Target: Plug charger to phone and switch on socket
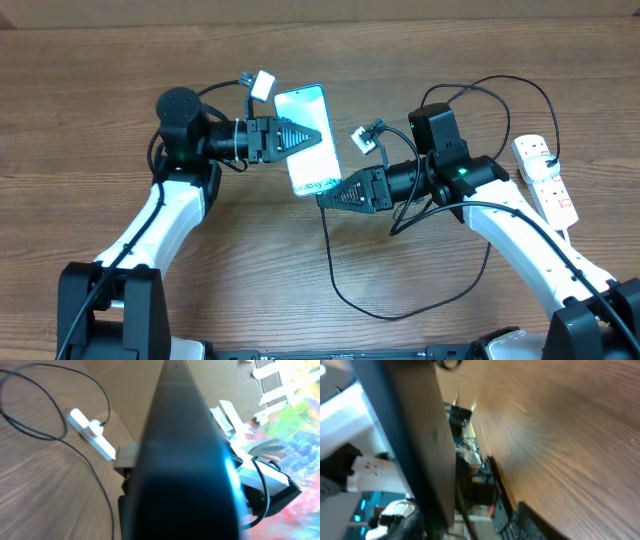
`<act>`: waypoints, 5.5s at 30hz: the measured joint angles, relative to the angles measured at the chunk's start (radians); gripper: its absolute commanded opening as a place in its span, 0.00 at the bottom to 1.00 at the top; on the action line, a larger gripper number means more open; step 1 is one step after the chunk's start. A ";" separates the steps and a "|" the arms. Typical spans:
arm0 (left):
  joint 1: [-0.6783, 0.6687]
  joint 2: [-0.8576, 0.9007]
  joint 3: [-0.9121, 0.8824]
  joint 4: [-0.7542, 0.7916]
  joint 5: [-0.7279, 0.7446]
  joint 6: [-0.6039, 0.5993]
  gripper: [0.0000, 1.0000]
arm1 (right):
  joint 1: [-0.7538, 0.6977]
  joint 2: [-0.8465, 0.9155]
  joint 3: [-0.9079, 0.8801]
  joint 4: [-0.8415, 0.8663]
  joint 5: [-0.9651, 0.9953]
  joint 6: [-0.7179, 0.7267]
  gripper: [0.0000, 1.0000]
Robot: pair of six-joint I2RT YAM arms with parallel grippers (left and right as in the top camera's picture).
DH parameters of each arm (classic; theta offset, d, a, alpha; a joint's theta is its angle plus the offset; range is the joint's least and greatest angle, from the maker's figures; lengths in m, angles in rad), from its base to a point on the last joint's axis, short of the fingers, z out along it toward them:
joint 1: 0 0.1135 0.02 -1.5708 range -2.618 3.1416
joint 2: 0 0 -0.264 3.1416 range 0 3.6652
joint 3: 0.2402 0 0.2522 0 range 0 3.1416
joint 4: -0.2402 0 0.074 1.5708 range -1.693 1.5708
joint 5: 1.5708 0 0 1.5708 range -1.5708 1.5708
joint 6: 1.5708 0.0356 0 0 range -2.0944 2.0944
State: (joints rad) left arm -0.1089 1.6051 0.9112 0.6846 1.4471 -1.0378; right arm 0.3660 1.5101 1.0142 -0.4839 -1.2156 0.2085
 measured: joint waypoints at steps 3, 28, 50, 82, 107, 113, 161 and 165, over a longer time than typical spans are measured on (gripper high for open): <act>0.022 0.000 0.000 -0.089 -0.015 0.071 0.04 | -0.003 0.000 0.000 -0.085 0.006 -0.031 1.00; 0.043 0.000 -0.003 -0.678 -0.536 0.246 0.04 | 0.043 -0.066 0.113 -0.185 0.589 0.064 1.00; 0.043 0.000 -0.003 -0.635 -0.477 0.222 0.04 | 0.342 0.079 0.086 -0.125 1.032 0.026 0.29; -0.019 0.000 0.019 -0.627 -0.442 0.404 0.04 | 0.350 0.079 0.085 -0.112 1.022 0.002 0.04; -0.019 0.000 0.040 -0.695 -0.407 0.496 0.04 | 0.350 0.082 0.097 -0.125 1.021 -0.014 0.04; -0.029 0.000 0.040 -0.697 -0.420 0.486 0.04 | 0.350 0.082 0.110 -0.156 1.004 0.002 0.22; -0.096 0.399 0.303 -1.297 -0.566 0.945 0.04 | 0.042 -0.098 0.318 -0.634 1.315 0.181 1.00; -0.094 0.399 0.303 -1.301 -0.585 0.971 0.04 | 0.042 -0.098 0.318 -0.626 1.311 0.181 1.00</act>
State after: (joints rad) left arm -0.2028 2.0041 1.2144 -0.6167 0.8623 -0.0666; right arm 0.4084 1.4120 1.3323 -1.1095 0.0956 0.3893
